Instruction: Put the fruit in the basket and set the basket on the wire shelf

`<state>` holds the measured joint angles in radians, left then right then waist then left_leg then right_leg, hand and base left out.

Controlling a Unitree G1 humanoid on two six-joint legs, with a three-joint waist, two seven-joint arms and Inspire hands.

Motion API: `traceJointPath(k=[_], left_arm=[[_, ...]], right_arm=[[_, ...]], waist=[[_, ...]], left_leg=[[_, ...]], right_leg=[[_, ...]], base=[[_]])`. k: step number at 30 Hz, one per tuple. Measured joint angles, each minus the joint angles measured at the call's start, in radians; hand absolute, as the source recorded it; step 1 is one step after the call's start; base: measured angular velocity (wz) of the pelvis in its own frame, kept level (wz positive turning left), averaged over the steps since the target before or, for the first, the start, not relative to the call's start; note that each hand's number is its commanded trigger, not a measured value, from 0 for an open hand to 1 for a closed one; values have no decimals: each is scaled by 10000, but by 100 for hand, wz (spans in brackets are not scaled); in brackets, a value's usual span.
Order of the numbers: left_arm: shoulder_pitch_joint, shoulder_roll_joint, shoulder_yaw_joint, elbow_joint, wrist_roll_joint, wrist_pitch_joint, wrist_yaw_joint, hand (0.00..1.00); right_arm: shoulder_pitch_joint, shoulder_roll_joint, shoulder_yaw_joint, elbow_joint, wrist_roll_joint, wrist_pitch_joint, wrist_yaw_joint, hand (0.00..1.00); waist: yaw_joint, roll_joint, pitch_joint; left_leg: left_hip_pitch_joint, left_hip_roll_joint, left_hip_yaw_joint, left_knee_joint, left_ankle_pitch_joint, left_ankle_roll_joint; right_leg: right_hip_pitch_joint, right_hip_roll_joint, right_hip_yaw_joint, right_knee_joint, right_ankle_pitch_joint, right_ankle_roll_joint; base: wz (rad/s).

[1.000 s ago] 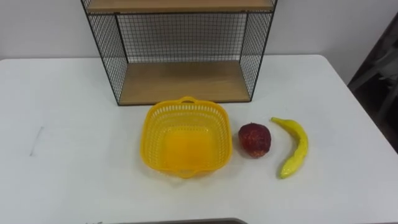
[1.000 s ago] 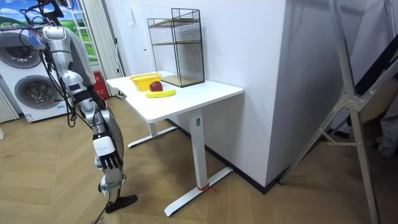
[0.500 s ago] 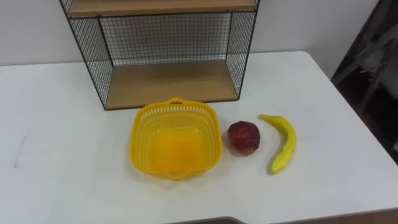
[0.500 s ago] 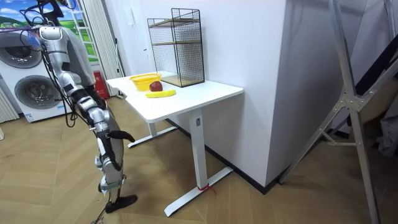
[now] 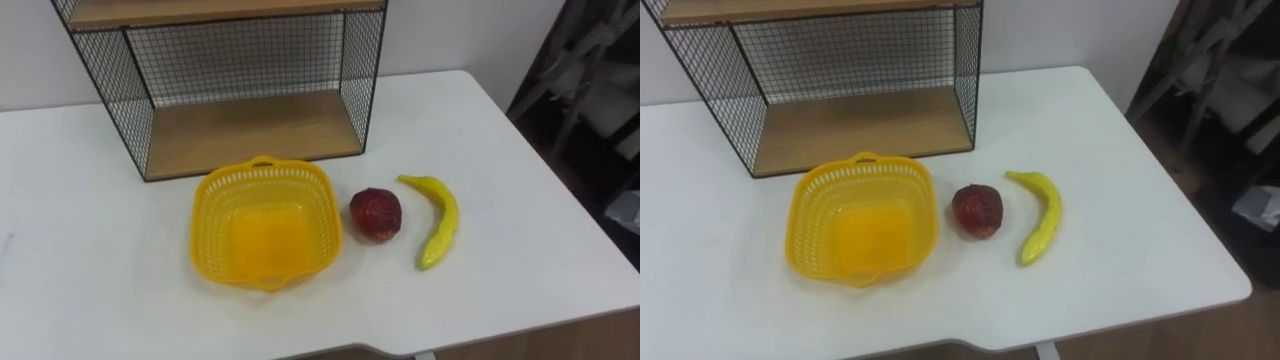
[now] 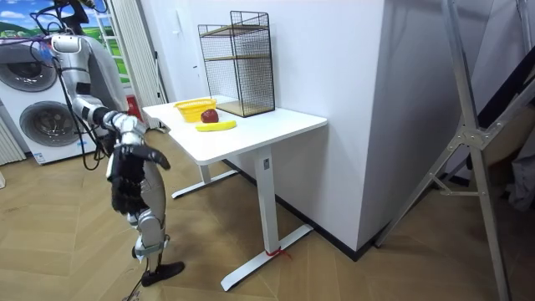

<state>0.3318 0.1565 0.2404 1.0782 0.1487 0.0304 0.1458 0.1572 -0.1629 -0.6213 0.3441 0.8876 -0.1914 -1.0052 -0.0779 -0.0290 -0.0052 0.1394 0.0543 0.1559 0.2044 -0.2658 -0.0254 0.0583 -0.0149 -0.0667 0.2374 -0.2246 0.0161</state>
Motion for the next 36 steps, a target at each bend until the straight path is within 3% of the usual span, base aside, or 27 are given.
traceJointPath(k=[5, 7, 12, 16, 20, 26, 31, 36], left_arm=[[-77, -4, -166, 27, -10, -142, -9, 0], [-83, 9, -509, 25, 17, -145, -10, 0], [-257, 78, -905, 66, 33, -308, -51, 0], [-258, 97, -1117, 222, 31, -301, -146, 0], [-270, 106, -1442, 234, -18, -283, -305, 0], [-293, 114, -1450, 76, 153, -282, -515, 0], [-246, 138, -1438, -108, 218, -195, -754, 0], [-113, 144, -1455, -422, 228, -57, -921, 0]], right_arm=[[-48, -364, 150, -1784, -2561, -207, -662, 0], [-58, -627, 628, -2648, -3735, -221, -713, 0], [-163, -751, 1650, -3448, -5430, -381, -356, 0], [-161, -764, 2547, -3649, -6144, -346, 875, 0], [-185, -809, 3324, -3774, -6143, -195, 2225, 0], [-368, -969, 4588, -3302, -6222, 227, 4899, 0], [-382, -971, 5057, -2949, -6301, 640, 6603, 0], [-392, -969, 5414, -2882, -6959, 818, 7578, 0]], waist=[[31, 3, 9], [95, 21, 19], [445, -29, 47], [667, -87, 60], [802, 10, 80], [858, 21, 198], [976, -78, 166], [1171, -243, 45]], left_leg=[[-290, -9, -46, 9, 32, 37], [-273, -8, 30, -9, 32, 37], [-276, 6, 75, -21, 32, 36], [-272, 6, 76, -67, 32, 37], [-252, 13, 68, -73, 32, 37], [-144, 34, -71, -78, 32, 37], [-270, 25, -210, -7, 32, 37], [-246, 25, -248, 2, 33, 37]], right_leg=[[-255, -1, -27, -3, 80, 2], [-294, 4, 26, 1, 82, 0], [-353, 33, 111, 21, 118, -10], [-365, 32, 103, 6, 127, -8], [-318, 33, 82, -15, 144, -16], [53, 22, -147, -249, 265, -18], [72, 8, -267, -355, 295, -12], [104, 4, -315, -359, 296, -13]], base=[[0], [-8], [-5], [0], [0], [8], [9], [1]])
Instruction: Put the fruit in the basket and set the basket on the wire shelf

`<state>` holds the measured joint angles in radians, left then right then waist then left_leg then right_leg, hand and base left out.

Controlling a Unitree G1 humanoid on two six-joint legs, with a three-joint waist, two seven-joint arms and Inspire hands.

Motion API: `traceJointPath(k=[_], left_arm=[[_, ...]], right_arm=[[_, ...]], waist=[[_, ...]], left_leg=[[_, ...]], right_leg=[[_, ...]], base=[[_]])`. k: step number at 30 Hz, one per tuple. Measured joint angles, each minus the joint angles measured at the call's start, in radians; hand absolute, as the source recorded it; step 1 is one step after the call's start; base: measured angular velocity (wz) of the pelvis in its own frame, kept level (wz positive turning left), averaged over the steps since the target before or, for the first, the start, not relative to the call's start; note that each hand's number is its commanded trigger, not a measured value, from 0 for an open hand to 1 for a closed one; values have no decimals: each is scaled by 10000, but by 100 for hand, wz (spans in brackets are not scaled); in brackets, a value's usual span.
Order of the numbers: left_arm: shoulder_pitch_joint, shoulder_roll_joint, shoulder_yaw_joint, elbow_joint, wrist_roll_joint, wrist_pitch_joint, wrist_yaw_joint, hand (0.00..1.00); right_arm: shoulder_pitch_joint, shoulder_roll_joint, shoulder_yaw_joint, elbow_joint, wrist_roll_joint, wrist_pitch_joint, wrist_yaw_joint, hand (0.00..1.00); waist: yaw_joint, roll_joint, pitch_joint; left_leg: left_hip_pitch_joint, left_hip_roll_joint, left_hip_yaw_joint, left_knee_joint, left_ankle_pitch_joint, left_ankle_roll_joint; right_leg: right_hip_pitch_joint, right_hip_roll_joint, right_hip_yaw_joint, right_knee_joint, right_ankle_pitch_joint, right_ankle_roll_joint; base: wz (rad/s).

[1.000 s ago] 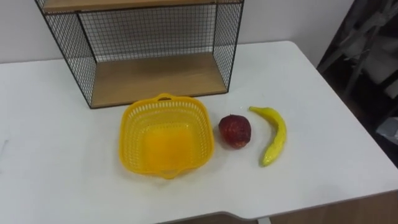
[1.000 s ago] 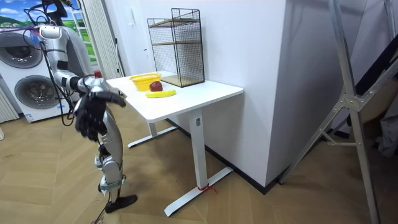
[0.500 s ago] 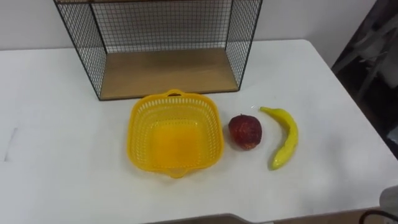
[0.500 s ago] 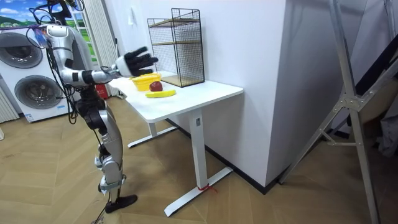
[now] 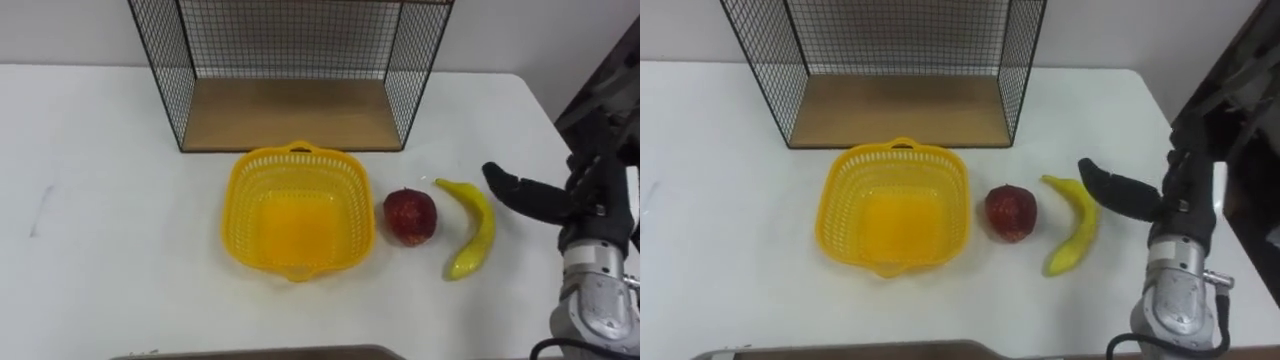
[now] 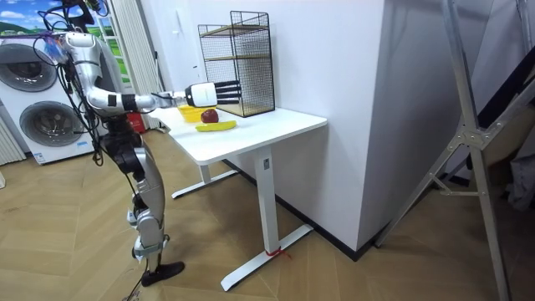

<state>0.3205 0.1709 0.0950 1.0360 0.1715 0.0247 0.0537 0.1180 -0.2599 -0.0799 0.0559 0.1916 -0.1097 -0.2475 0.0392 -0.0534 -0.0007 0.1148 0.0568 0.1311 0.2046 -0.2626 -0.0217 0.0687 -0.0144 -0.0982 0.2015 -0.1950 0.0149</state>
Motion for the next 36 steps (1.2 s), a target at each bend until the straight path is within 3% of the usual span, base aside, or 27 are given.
traceJointPath(k=[10, 16, 36], left_arm=[[38, 1, -15, 59, 248, 40, 27, 0], [22, -3, -19, 52, 396, 320, -21, 0], [-223, -18, -27, 88, 844, 105, 84, 0]], right_arm=[[2, 1, 354, 314, -898, 33, 1365, 0], [2, 3, 694, 847, -1312, 250, 2152, 0], [-1, 22, 981, 761, -788, 233, 2534, 0]], waist=[[167, 5, 20], [218, 33, 17], [239, 146, 9]], left_leg=[[107, 2, -118, 2, 0, 0], [-10, -3, -141, 7, 5, 7], [7, -1, -212, 20, 11, 15]], right_leg=[[192, -10, -143, -1, 5, -4], [181, 9, -91, -164, 60, -3], [191, 10, -108, -159, 121, -18]], base=[[3], [0], [0]])
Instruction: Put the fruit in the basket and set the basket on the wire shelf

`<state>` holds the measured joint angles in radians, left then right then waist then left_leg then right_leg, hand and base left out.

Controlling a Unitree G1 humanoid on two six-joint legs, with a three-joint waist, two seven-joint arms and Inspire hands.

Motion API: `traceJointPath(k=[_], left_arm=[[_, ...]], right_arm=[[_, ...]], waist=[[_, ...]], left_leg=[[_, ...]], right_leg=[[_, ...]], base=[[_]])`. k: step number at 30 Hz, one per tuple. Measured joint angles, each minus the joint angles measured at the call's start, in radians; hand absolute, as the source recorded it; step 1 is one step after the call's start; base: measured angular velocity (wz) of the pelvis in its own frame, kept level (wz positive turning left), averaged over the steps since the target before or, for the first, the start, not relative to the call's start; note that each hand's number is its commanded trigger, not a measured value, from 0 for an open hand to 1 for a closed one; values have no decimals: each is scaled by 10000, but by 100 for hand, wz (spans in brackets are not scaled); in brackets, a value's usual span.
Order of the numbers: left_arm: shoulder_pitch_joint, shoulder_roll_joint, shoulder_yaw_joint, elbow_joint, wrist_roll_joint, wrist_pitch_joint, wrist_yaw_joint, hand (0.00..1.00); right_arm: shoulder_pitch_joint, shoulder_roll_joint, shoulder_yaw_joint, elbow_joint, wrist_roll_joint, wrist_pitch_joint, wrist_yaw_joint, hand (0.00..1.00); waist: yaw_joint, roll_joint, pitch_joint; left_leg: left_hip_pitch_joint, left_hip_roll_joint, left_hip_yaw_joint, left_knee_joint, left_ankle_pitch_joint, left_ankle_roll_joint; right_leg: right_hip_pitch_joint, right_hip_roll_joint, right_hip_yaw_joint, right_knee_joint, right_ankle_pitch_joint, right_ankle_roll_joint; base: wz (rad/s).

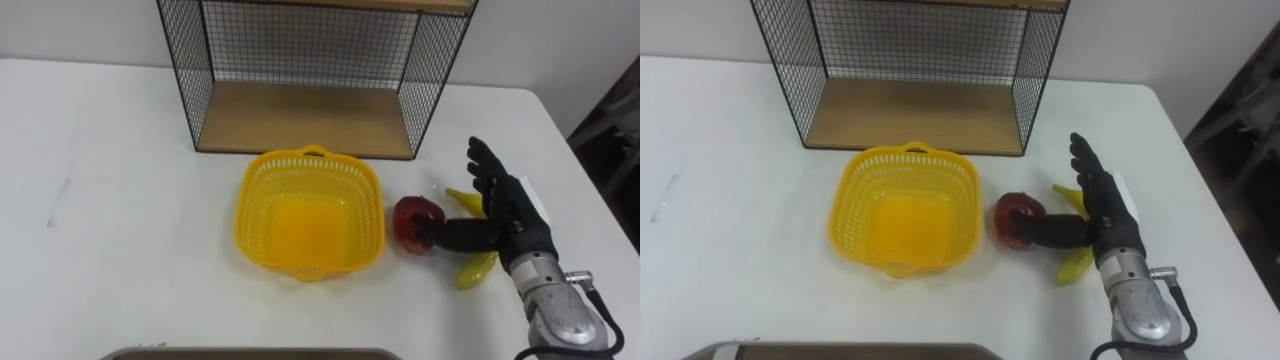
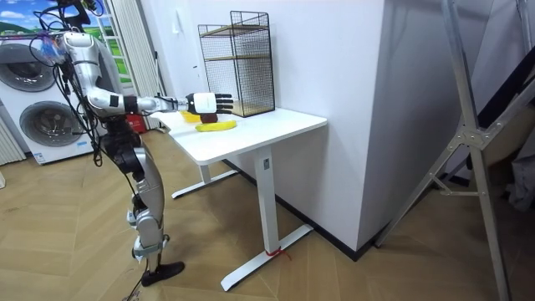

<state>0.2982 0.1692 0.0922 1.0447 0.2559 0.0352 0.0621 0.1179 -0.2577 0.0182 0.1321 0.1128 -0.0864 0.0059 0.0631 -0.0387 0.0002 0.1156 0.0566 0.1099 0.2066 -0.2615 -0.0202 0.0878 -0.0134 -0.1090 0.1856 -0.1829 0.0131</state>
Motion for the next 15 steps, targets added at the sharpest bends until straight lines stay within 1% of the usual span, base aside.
traceJointPath(k=[4, 6, 9, 12, 15], left_arm=[[-14, -26, -2, 143, -5, -16, 9, 0], [-14, -47, -26, 235, -7, -13, 5, 0], [-42, -67, -182, 311, 9, -12, -22, 0], [-42, -72, -161, 352, 8, -4, -140, 0], [-61, -55, -158, 350, 8, -4, -361, 0]], right_arm=[[0, 21, 4, 0, 0, 0, 113, 0], [0, 19, 4, 0, 2, 0, 198, 0], [0, 18, 4, 0, -21, 0, 286, 0], [0, 16, 3, 0, -281, 0, 469, 0], [1, 5, 11, 0, -451, 0, 722, 0]], waist=[[8, 92, 8], [-5, 173, 11], [-9, 270, 19], [1, 249, 2], [5, 197, 11]], left_leg=[[-3, -1, -2, -1, 3, 5], [-7, -1, 0, -14, 3, 5], [-22, -2, -3, -43, 3, 5], [-21, -2, 0, -12, 3, 5], [-22, -6, 5, -11, 3, 6]], right_leg=[[0, 0, 3, 2, 26, 4], [-1, 0, -4, 4, 28, 3], [-4, 1, -14, 4, 28, 4], [-17, 4, -9, 6, 27, 4], [-26, 1, -1, -2, 27, 4]], base=[[0], [0], [0], [0], [0]])
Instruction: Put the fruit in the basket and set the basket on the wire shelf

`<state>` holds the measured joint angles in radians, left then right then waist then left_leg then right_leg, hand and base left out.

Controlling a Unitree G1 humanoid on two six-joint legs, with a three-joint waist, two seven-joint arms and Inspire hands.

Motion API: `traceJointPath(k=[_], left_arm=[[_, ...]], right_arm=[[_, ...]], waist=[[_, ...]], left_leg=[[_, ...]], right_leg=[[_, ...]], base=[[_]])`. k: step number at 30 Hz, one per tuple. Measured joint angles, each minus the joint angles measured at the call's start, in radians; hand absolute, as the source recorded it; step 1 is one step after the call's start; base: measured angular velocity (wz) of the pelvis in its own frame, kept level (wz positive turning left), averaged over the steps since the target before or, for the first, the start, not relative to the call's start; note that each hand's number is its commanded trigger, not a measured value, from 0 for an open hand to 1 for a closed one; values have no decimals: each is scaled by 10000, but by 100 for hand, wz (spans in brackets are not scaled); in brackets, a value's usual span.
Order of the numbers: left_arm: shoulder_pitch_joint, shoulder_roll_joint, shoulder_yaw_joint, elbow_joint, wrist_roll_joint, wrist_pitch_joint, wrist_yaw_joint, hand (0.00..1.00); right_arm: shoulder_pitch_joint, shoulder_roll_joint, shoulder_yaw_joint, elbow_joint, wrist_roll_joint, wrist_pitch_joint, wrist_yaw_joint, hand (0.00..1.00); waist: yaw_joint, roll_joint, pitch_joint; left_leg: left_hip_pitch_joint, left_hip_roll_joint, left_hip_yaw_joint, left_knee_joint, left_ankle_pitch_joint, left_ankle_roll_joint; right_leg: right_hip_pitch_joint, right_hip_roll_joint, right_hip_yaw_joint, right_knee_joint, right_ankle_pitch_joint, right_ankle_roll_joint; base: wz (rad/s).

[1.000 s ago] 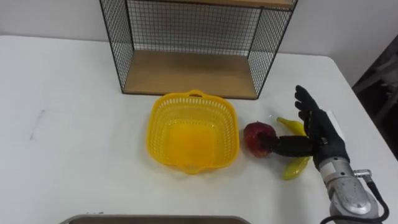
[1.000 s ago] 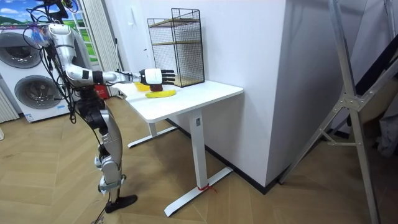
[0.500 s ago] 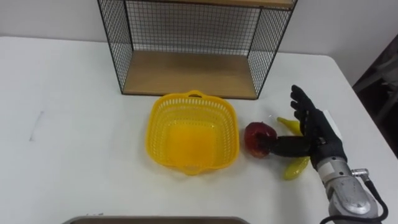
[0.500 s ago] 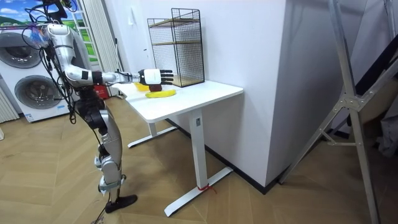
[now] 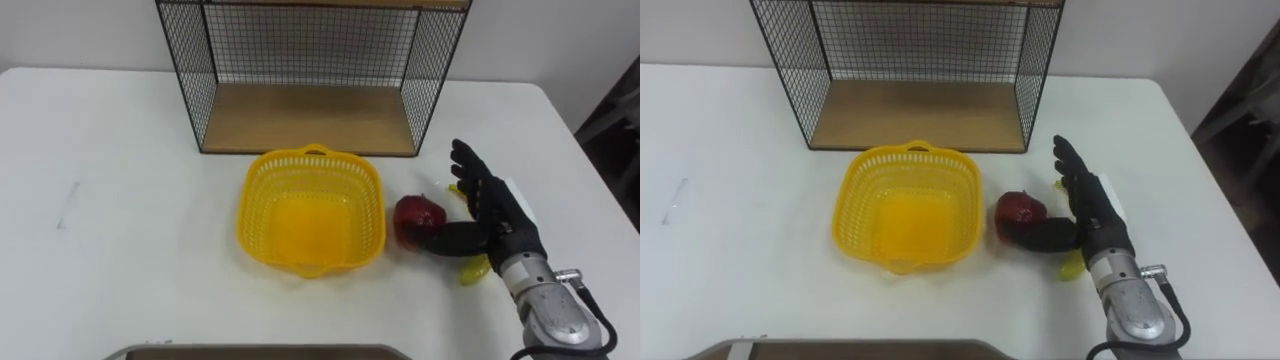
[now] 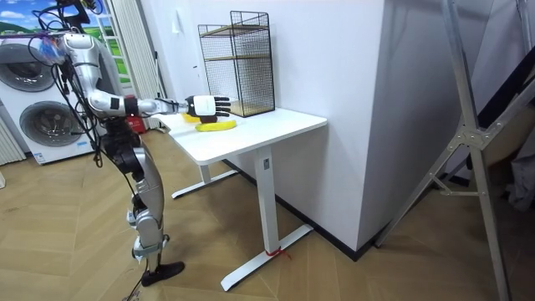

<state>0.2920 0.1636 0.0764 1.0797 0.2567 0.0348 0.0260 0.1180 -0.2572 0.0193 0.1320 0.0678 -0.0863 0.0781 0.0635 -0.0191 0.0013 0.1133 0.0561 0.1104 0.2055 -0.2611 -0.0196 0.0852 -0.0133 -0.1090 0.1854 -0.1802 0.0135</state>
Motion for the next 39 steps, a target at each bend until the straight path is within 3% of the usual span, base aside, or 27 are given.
traceJointPath(k=[11, 18, 30, 31, 32, 33, 34, 35, 39], left_arm=[[-232, 93, -9, 6, -24, 94, -380, 0], [-227, 94, -14, 96, -23, 113, -431, 0], [-284, 99, -15, 66, -38, 310, -578, 0], [-282, 101, -15, 61, -48, 313, -577, 0], [-279, 101, -16, 46, -57, 317, -577, 0], [-275, 101, -16, 36, -58, 323, -577, 0], [-274, 101, -16, 29, -57, 328, -577, 0], [-281, 105, -20, 10, -63, 340, -576, 0], [-246, 107, -49, 3, -67, 517, -573, 0]], right_arm=[[-2, -19, 11, 3, -571, 56, 670, 0], [-2, -19, 89, 103, -898, 329, 1023, 0], [-18, -18, 94, 495, -1952, 433, 1395, 0], [-17, -18, 94, 500, -1952, 435, 1396, 3], [-16, -18, 102, 502, -1957, 439, 1397, 51], [-16, -18, 110, 504, -1959, 440, 1397, 67], [-17, -18, 113, 505, -1960, 440, 1393, 89], [-17, -18, 148, 505, -1975, 443, 1347, 100], [-172, -29, 127, 510, -2438, 588, 1023, 100]], waist=[[216, -249, 1], [217, -304, 19], [177, -327, -1], [178, -330, -3], [178, -333, -4], [178, -336, -4], [178, -337, -4], [155, -341, -7], [79, -353, -6]], left_leg=[[-4, 1, -15, 7, 1, 2], [-21, 1, -32, 83, 1, 2], [-87, 5, -65, 189, 0, 2], [-76, 6, -65, 187, 0, 2], [-57, 6, -62, 182, 0, 2], [-51, 6, -59, 181, 0, 2], [-49, 6, -58, 181, 0, 2], [-35, 5, -58, 181, 0, 2], [12, 6, -64, 180, -1, 2]], right_leg=[[-1, -2, -22, -9, 0, 0], [17, -8, -42, 10, 0, 0], [18, -12, -68, 18, 10, -11], [28, -12, -68, 18, 10, -10], [42, -12, -67, 18, 10, -11], [47, -12, -65, 19, 10, -10], [49, -12, -64, 20, 11, -10], [62, -12, -63, 23, 11, -10], [134, -11, -70, 6, 10, -9]], base=[[0], [0], [0], [0], [0], [0], [0], [0], [0]])
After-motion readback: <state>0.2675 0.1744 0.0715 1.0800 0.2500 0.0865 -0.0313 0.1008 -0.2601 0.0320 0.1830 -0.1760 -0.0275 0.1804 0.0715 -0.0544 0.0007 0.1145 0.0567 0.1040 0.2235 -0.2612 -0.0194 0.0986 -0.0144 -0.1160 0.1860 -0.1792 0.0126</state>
